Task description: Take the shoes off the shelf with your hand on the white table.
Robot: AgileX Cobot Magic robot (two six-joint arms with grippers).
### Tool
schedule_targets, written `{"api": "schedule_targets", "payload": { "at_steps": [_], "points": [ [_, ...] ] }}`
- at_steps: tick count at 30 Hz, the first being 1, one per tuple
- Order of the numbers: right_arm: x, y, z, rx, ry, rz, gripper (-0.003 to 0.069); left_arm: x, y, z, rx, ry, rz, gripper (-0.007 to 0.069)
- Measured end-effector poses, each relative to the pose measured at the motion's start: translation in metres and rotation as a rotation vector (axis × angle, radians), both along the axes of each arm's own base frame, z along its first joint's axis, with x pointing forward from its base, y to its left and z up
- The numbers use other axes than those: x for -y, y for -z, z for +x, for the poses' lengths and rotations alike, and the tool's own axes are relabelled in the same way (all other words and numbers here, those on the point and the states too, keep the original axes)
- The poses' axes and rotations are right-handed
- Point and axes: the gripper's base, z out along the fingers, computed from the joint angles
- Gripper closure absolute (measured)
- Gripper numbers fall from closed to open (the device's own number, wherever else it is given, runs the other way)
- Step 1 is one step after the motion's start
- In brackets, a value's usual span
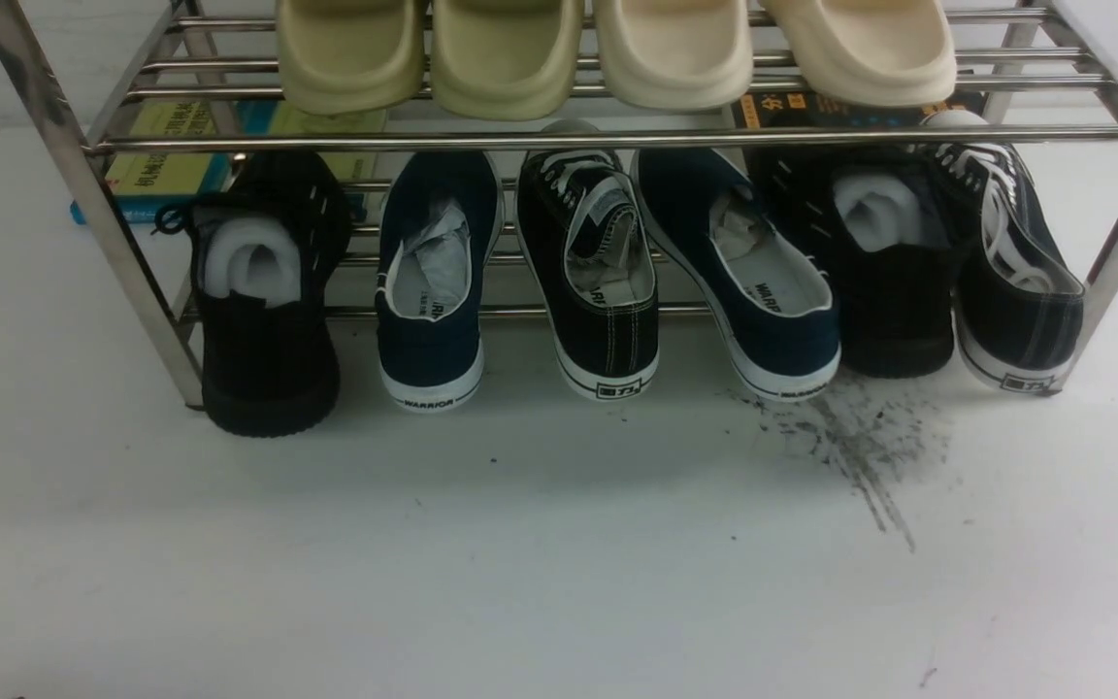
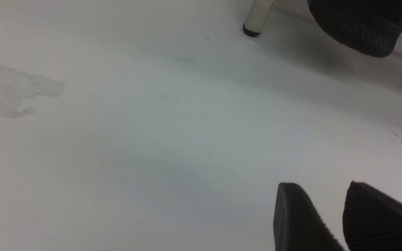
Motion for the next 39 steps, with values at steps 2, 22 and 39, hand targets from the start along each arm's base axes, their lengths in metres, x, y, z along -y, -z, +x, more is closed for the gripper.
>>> {"api": "schedule_targets", "payload": {
  "at_steps": [2, 22, 39],
  "points": [
    [-0.001, 0.009, 0.025, -0.216, -0.041, -0.070, 0.0659, 0.000, 0.000, 0.000, 0.000, 0.000, 0.000, 0.0385],
    [-0.008, -0.032, 0.205, -0.146, -0.207, -0.276, 0.0333, 0.000, 0.000, 0.000, 0.000, 0.000, 0.000, 0.0385],
    [-0.007, 0.028, 0.265, -0.200, -0.252, -0.378, 0.0356, 0.000, 0.000, 0.000, 0.000, 0.000, 0.000, 0.0385]
  ]
}}
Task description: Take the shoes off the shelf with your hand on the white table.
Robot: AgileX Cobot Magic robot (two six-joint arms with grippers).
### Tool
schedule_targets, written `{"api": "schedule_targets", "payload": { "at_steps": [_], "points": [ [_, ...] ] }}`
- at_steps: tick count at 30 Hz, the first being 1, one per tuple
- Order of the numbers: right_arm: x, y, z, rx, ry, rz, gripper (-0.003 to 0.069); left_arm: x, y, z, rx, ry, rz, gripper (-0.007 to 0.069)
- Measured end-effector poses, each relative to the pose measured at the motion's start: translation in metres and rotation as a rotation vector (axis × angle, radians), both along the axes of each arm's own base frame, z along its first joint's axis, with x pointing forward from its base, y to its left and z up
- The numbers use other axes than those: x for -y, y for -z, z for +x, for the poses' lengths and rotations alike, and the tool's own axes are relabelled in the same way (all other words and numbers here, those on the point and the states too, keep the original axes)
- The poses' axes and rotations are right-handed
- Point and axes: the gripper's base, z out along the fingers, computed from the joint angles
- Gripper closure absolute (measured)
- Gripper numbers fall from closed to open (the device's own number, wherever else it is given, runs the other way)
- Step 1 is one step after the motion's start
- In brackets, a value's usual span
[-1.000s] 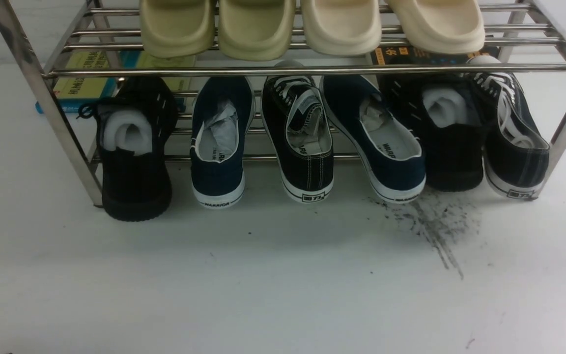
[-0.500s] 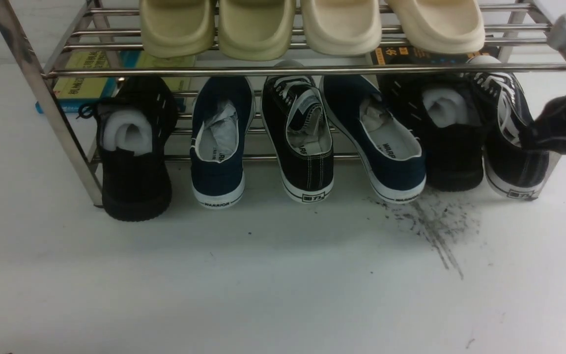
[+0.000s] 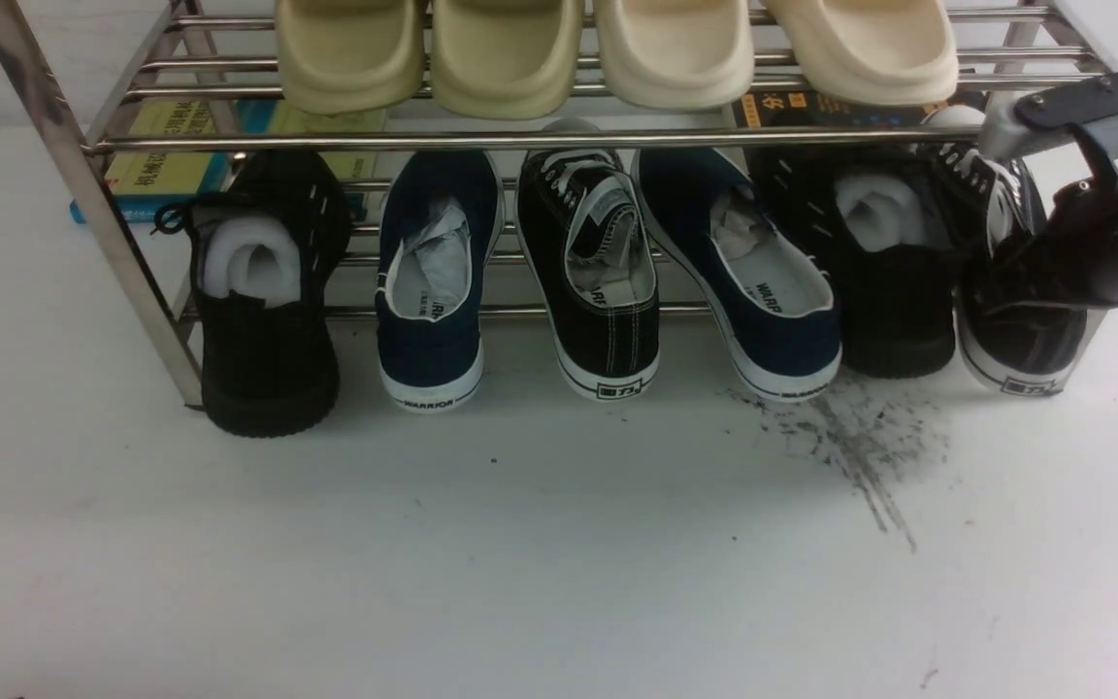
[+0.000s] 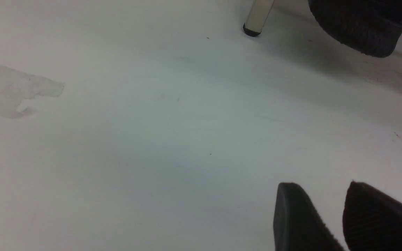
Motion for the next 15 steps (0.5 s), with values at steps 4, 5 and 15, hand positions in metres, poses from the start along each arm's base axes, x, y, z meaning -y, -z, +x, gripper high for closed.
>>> {"api": "schedule_targets", "payload": {
  "at_steps": [4, 5, 15],
  "points": [
    [0.002, 0.001, -0.001, -0.013, -0.020, -0.037, 0.0588, 0.000, 0.000, 0.000, 0.000, 0.000, 0.000, 0.0385],
    [0.002, 0.000, -0.001, -0.012, -0.021, -0.036, 0.0599, 0.000, 0.000, 0.000, 0.000, 0.000, 0.000, 0.0385],
    [-0.001, -0.073, -0.067, -0.171, -0.044, 0.030, 0.0648, 0.000, 0.000, 0.000, 0.000, 0.000, 0.000, 0.0385]
  ]
}}
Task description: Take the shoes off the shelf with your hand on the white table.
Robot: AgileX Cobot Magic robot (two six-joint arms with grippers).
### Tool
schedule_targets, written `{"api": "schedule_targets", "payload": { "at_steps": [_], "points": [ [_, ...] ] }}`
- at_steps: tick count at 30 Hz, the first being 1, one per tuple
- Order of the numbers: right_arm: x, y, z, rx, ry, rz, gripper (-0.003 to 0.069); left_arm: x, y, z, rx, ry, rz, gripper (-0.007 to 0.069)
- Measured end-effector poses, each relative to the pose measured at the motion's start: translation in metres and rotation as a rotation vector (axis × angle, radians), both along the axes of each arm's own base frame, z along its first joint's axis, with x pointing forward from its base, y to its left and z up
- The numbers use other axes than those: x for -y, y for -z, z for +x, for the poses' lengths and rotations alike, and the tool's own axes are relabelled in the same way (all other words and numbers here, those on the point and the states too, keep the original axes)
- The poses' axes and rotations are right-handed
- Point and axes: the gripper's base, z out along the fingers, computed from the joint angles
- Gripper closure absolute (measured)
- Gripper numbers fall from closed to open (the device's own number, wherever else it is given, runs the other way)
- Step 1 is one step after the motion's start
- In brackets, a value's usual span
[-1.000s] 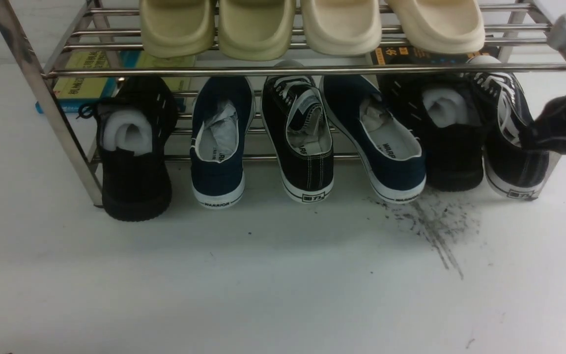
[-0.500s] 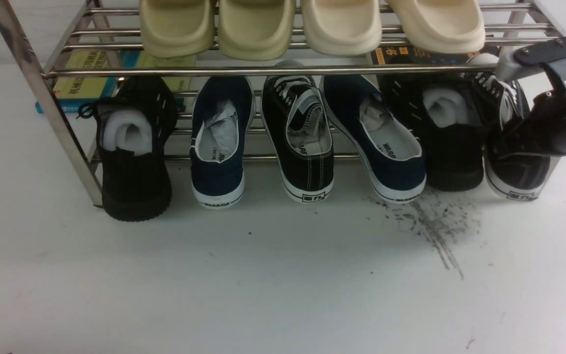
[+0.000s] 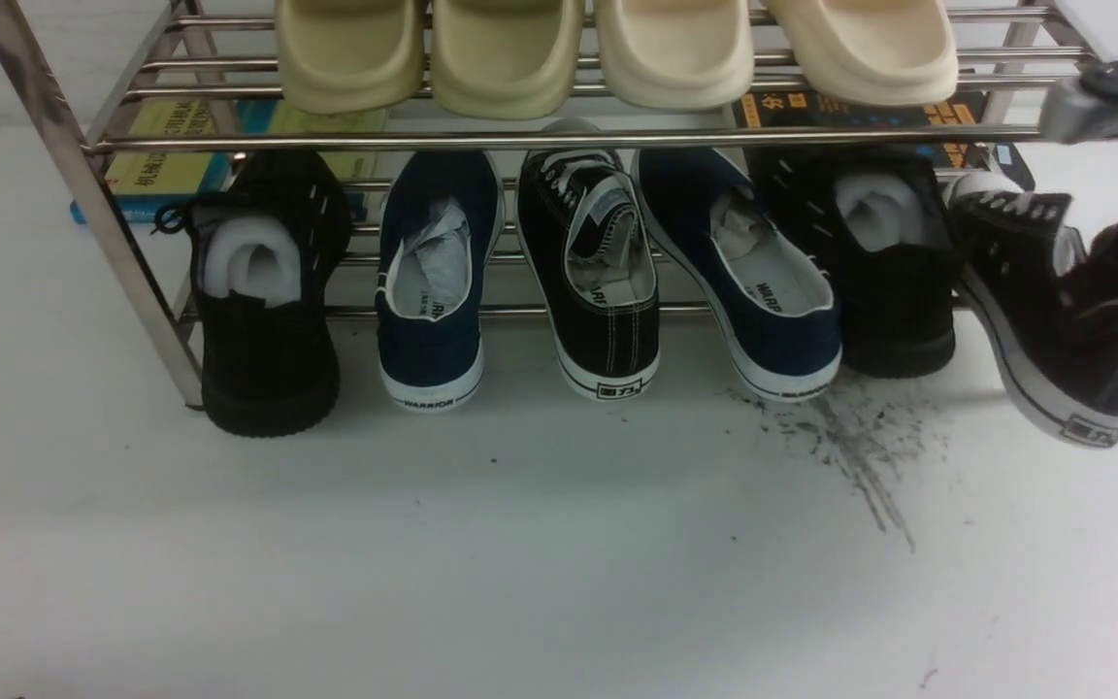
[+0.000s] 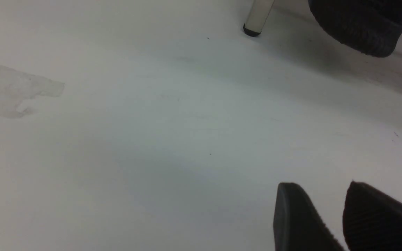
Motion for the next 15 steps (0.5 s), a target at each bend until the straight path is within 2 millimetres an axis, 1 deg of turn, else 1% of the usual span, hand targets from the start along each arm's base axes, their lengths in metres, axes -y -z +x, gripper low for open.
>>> {"api": "schedule_targets", "payload": {
  "at_steps": [1, 2, 6, 7, 8, 9, 12, 14, 15],
  "points": [
    [0.000, -0.004, -0.004, 0.004, 0.002, 0.003, 0.0648, 0.000, 0.000, 0.000, 0.000, 0.000, 0.000, 0.0385],
    [0.000, -0.017, -0.019, -0.013, 0.017, 0.015, 0.0648, 0.000, 0.000, 0.000, 0.000, 0.000, 0.000, 0.0385],
    [0.002, -0.047, -0.059, -0.017, 0.074, 0.055, 0.0648, 0.000, 0.000, 0.000, 0.000, 0.000, 0.000, 0.0385],
    [0.002, -0.049, -0.063, -0.007, 0.078, 0.058, 0.0648, 0.000, 0.000, 0.000, 0.000, 0.000, 0.000, 0.0385],
    [0.002, -0.061, -0.077, 0.035, 0.105, 0.081, 0.0647, 0.000, 0.000, 0.000, 0.000, 0.000, 0.000, 0.0385],
    [0.002, -0.067, -0.086, 0.059, 0.121, 0.102, 0.0646, 0.000, 0.000, 0.000, 0.000, 0.000, 0.000, 0.0385],
    [0.000, -0.077, -0.113, 0.101, 0.147, 0.165, 0.0645, 0.000, 0.000, 0.000, 0.000, 0.000, 0.000, 0.0385],
    [-0.001, -0.075, -0.130, 0.111, 0.148, 0.201, 0.0645, 0.000, 0.000, 0.000, 0.000, 0.000, 0.000, 0.0385],
    [-0.003, -0.070, -0.139, 0.099, 0.143, 0.230, 0.0645, 0.000, 0.000, 0.000, 0.000, 0.000, 0.000, 0.0385]
  ]
}}
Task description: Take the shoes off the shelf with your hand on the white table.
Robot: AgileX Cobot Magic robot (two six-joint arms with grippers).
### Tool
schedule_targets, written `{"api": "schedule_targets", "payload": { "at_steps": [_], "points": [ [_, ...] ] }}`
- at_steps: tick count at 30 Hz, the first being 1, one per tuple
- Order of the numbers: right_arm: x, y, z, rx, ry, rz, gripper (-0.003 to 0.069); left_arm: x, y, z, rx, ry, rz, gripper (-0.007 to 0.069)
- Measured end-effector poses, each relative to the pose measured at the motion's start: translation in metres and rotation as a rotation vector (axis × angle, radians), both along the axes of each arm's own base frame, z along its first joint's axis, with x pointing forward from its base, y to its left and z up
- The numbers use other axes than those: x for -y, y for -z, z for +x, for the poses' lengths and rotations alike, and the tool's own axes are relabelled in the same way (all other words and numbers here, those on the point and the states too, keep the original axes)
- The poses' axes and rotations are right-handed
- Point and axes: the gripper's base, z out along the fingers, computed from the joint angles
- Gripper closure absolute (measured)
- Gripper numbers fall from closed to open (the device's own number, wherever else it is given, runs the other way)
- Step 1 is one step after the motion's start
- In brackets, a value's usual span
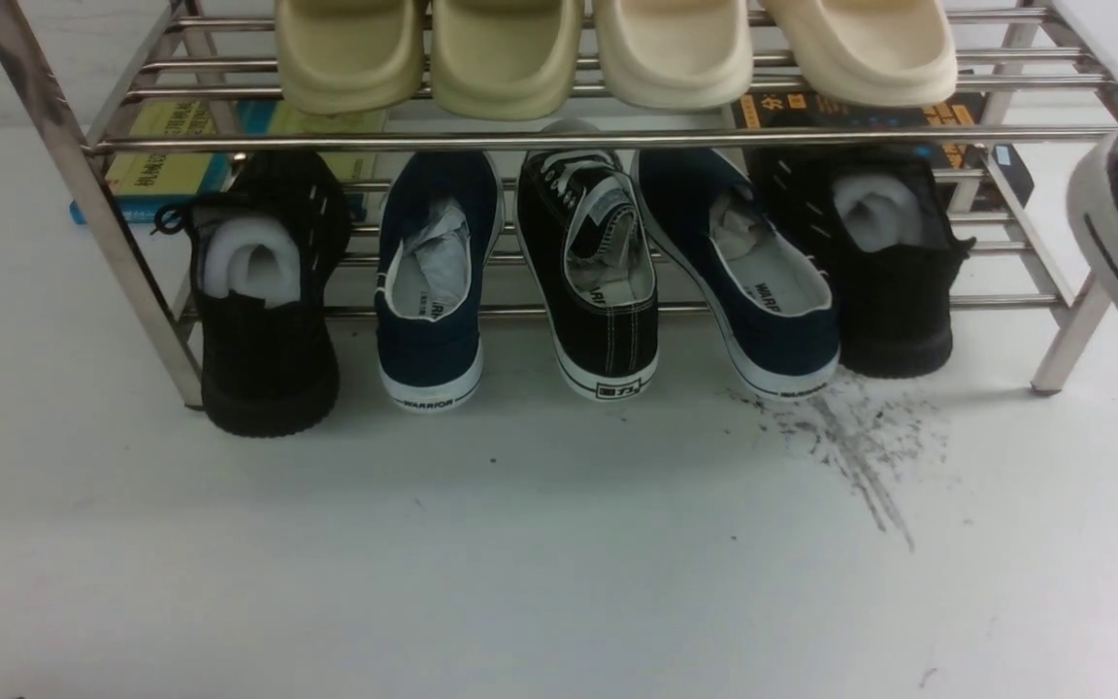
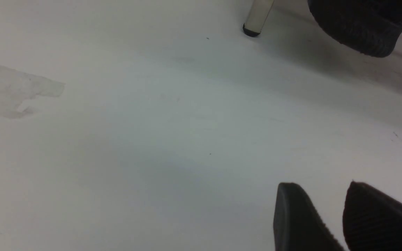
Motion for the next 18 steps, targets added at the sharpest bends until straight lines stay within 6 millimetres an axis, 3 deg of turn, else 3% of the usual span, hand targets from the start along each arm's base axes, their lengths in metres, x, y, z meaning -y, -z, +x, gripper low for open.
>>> {"api": "schedule_targets", "payload": {
  "at_steps": [2, 5, 6, 8, 11, 18],
  "points": [
    [-0.004, 0.005, -0.011, -0.005, -0.021, 0.034, 0.0645, 0.000, 0.000, 0.000, 0.000, 0.000, 0.000, 0.0385],
    [-0.021, 0.033, -0.032, -0.097, -0.122, 0.154, 0.0645, 0.000, 0.000, 0.000, 0.000, 0.000, 0.000, 0.0385],
    [-0.021, 0.033, -0.032, -0.096, -0.124, 0.161, 0.0645, 0.000, 0.000, 0.000, 0.000, 0.000, 0.000, 0.0385],
    [-0.033, 0.058, -0.040, -0.200, -0.205, 0.206, 0.0645, 0.000, 0.000, 0.000, 0.000, 0.000, 0.000, 0.0385],
    [-0.044, 0.076, -0.046, -0.285, -0.287, 0.210, 0.0644, 0.000, 0.000, 0.000, 0.000, 0.000, 0.000, 0.0385],
    [-0.078, 0.087, -0.039, -0.336, -0.422, 0.160, 0.0644, 0.000, 0.000, 0.000, 0.000, 0.000, 0.000, 0.0385]
  ]
}}
